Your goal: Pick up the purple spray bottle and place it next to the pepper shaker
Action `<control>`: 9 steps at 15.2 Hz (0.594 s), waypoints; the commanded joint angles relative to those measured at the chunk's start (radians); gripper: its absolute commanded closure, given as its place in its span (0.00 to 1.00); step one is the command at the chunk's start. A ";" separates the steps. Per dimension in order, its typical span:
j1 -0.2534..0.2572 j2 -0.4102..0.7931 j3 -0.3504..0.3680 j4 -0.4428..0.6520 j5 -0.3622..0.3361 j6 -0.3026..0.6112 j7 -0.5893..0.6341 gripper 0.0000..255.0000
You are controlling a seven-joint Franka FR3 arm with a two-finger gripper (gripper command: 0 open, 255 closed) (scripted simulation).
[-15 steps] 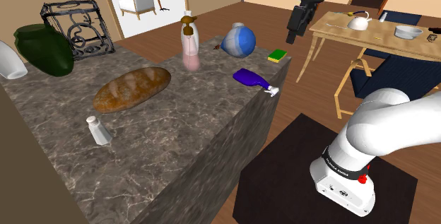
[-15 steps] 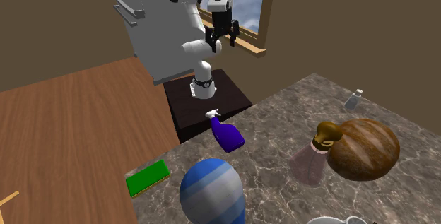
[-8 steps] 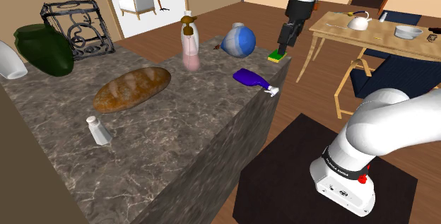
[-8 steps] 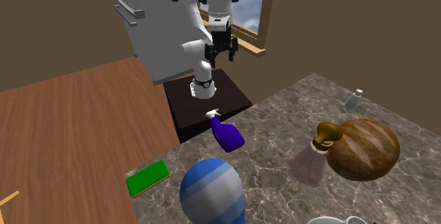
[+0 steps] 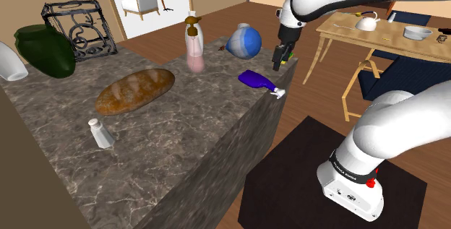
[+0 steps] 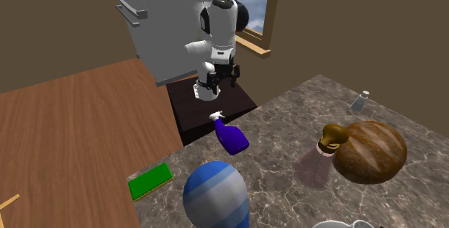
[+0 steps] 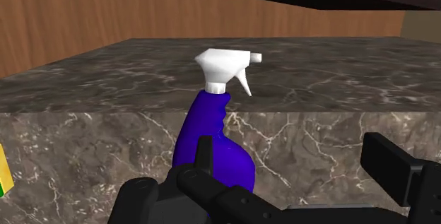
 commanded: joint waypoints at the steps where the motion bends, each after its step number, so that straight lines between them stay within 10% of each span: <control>1: -0.007 0.059 -0.015 -0.011 -0.014 0.074 -0.019 0.00; 9: -0.024 0.336 -0.061 -0.002 -0.048 0.344 -0.073 0.00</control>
